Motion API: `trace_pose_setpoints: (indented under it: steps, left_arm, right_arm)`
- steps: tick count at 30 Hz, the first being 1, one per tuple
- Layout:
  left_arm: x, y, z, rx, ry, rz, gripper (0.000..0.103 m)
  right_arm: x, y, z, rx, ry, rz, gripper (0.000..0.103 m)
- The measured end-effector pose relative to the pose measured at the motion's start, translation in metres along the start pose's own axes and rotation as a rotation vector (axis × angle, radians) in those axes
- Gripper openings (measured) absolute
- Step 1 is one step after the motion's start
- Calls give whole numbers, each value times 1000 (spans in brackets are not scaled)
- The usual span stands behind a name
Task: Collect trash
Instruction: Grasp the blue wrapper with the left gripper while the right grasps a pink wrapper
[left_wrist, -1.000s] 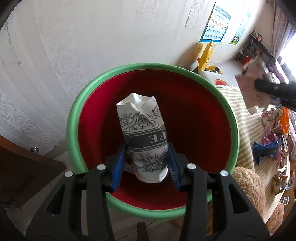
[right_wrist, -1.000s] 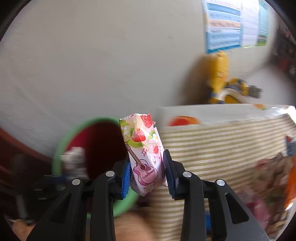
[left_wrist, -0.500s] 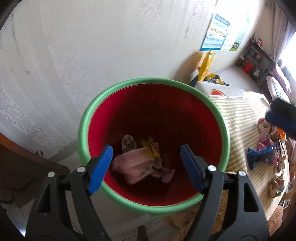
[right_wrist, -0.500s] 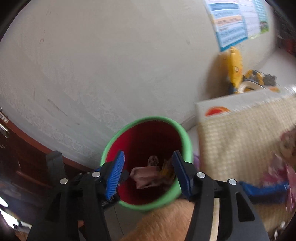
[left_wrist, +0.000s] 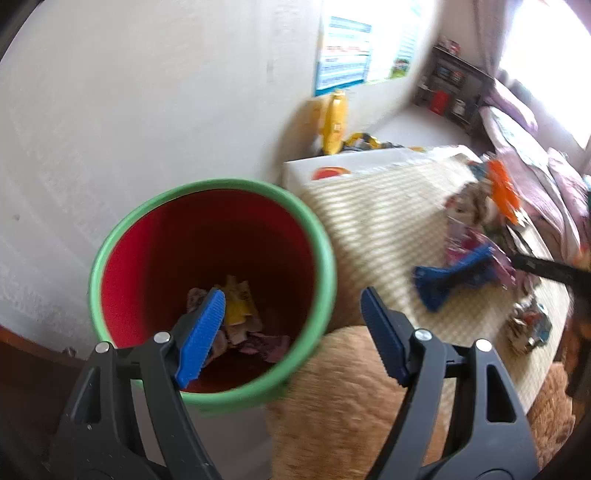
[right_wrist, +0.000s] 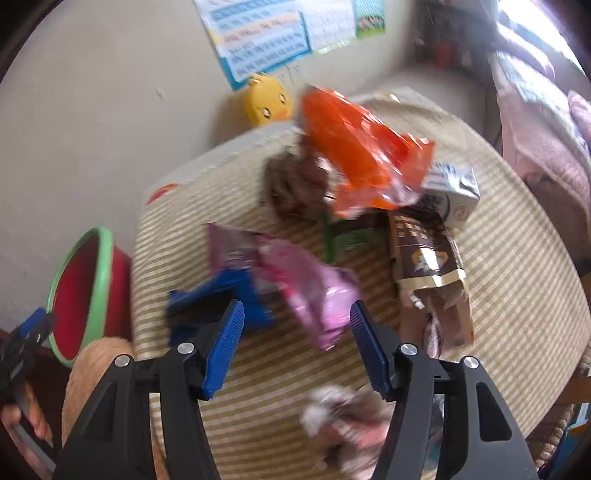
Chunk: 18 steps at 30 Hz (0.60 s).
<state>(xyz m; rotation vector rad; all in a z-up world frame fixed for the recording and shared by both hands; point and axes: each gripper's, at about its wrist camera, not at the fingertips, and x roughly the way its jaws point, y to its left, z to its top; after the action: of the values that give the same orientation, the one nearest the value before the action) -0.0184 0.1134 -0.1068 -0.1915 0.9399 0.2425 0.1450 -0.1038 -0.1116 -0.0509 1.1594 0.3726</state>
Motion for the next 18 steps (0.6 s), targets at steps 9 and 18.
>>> trace_pose_setpoints:
  steps: [9,18]
  left_arm:
    - [-14,-61,1,175,-3,-55,73]
    - [13,-125,-6,403,77,-165,73]
  right_arm:
    - [53,4,9,-125,124,-55,18]
    - [-38,-51,-45,189,-73,121,17]
